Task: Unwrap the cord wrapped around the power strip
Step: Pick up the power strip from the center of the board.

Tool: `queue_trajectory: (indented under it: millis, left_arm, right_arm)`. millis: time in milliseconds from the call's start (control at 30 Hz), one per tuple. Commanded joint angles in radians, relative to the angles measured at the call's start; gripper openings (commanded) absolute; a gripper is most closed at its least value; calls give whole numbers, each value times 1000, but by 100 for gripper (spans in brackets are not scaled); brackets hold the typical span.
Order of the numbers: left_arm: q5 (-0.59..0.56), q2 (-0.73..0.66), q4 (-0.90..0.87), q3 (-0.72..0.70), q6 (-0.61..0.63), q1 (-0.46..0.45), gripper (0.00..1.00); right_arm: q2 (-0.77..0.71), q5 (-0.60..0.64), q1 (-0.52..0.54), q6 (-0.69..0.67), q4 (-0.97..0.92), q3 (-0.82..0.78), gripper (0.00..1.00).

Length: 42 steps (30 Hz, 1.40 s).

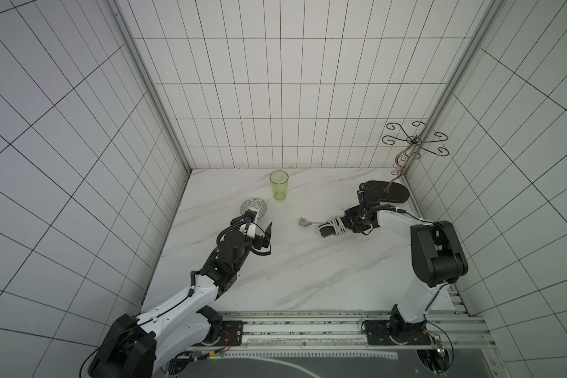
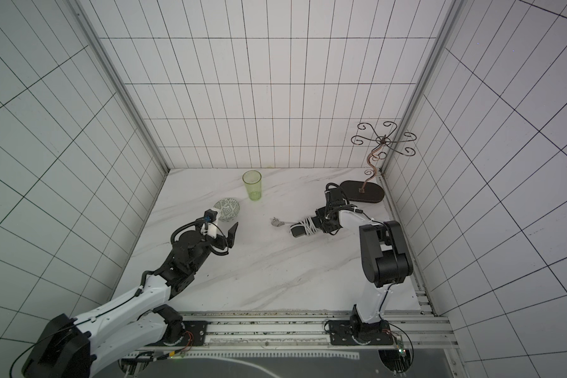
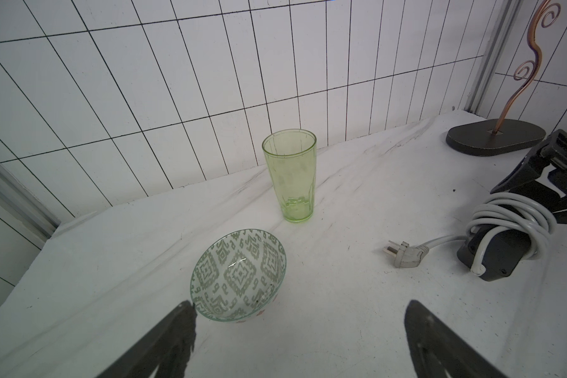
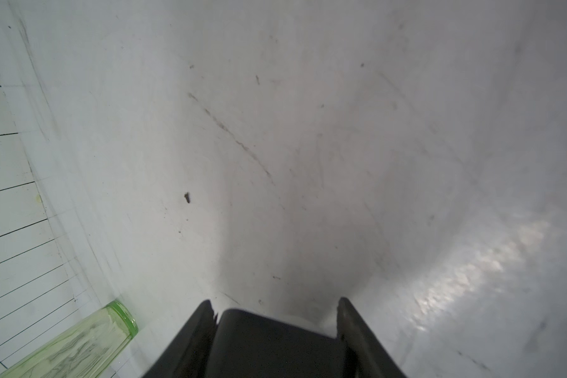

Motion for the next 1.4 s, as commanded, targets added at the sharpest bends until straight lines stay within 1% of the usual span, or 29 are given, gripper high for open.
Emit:
queue_trajectory:
  millis: [0, 33, 67, 167, 300, 433, 667, 800, 967, 1033, 1200, 1300, 1367]
  left_arm:
    - [14, -22, 10, -4, 20, -5, 98]
    - [19, -24, 7, -1, 18, -4, 97]
    - [24, -24, 3, 0, 18, -4, 98]
    - [39, -22, -8, 7, 13, -7, 97]
    - [58, -24, -38, 24, 21, -21, 97]
    - [111, -33, -53, 42, 36, -43, 97]
    - [139, -7, -70, 106, 93, -114, 97]
    - [202, 44, 12, 135, 98, -124, 98]
    - [276, 107, 21, 203, 171, -123, 98]
    - [307, 123, 22, 230, 178, -124, 98]
    - [442, 162, 8, 331, 134, -126, 98]
    - [464, 180, -21, 391, 129, -147, 98]
    - [470, 201, -83, 443, 173, -162, 98]
  right_arm:
    - [-37, -18, 8, -11, 88, 15, 9]
    - [-54, -49, 7, -14, 146, -11, 0]
    - [-72, -83, 4, -20, 214, -47, 0]
    - [-119, -153, 0, -22, 342, -126, 0]
    - [-198, -207, 2, -28, 441, -198, 0]
    - [-275, -256, 5, -34, 517, -253, 0]
    - [-367, -347, 16, 56, 678, -322, 0]
    - [-401, -374, 29, 100, 751, -316, 0]
    - [-425, -392, 40, 160, 814, -287, 0]
    - [-434, -393, 46, 175, 818, -267, 0]
    - [-457, -383, 62, 167, 734, -172, 0]
    - [-463, -365, 77, 151, 674, -120, 0]
    - [-462, -352, 89, 128, 621, -81, 0]
